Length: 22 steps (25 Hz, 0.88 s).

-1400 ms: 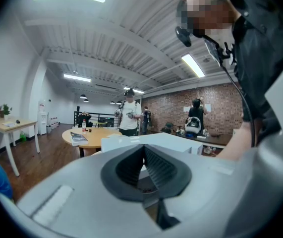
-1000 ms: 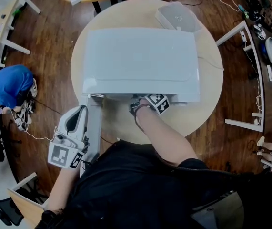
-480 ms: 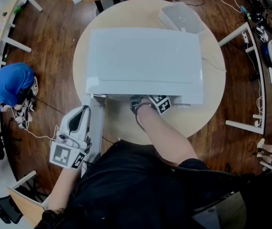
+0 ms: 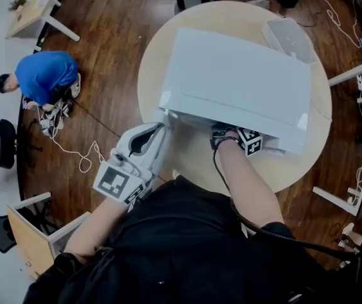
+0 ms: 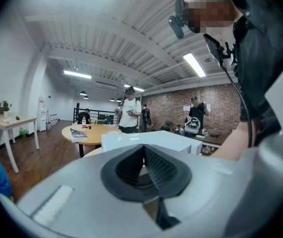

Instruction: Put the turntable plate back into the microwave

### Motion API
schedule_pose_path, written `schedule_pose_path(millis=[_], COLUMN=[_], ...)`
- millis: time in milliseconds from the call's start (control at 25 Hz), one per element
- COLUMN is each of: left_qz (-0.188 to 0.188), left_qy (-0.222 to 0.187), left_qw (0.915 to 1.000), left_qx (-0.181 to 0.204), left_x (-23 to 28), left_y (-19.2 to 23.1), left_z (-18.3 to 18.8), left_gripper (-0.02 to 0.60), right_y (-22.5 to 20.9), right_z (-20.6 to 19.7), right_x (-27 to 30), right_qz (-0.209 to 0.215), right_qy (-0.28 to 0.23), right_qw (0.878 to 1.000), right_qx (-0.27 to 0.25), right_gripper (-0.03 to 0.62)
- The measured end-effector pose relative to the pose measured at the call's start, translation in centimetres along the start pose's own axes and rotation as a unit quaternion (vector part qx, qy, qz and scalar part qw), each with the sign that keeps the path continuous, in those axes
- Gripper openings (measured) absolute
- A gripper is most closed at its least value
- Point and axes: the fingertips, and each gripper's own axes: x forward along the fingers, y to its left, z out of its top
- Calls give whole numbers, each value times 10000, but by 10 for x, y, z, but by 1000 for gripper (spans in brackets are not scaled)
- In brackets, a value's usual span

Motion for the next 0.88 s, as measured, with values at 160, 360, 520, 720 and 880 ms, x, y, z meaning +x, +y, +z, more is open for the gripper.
schedule_pose_path(millis=[160, 360, 520, 720, 880], left_qz=[17, 89, 76, 44, 0], left_qy=[-49, -94, -148, -210, -232], left_qw=[10000, 9999, 9998, 9997, 9997], left_qx=[16, 82, 121, 92, 58], left_x=[-5, -13, -15, -21, -22], left_y=[0, 0, -3, -5, -9], left_z=[4, 5, 5, 6, 2], left_gripper=[5, 5, 3, 5, 5], right_y=[8, 9, 7, 6, 1], right_z=[-12, -15, -14, -14, -16], right_x=[-2, -9, -18, -31, -48], right_qz=[32, 22, 7, 21, 52], right_qy=[107, 180, 167, 153, 222], right_qw=[9999, 9998, 9998, 9996, 9988], right_qx=[-25, -84, -128, -222, -422], right_gripper=[59, 86, 92, 92, 94])
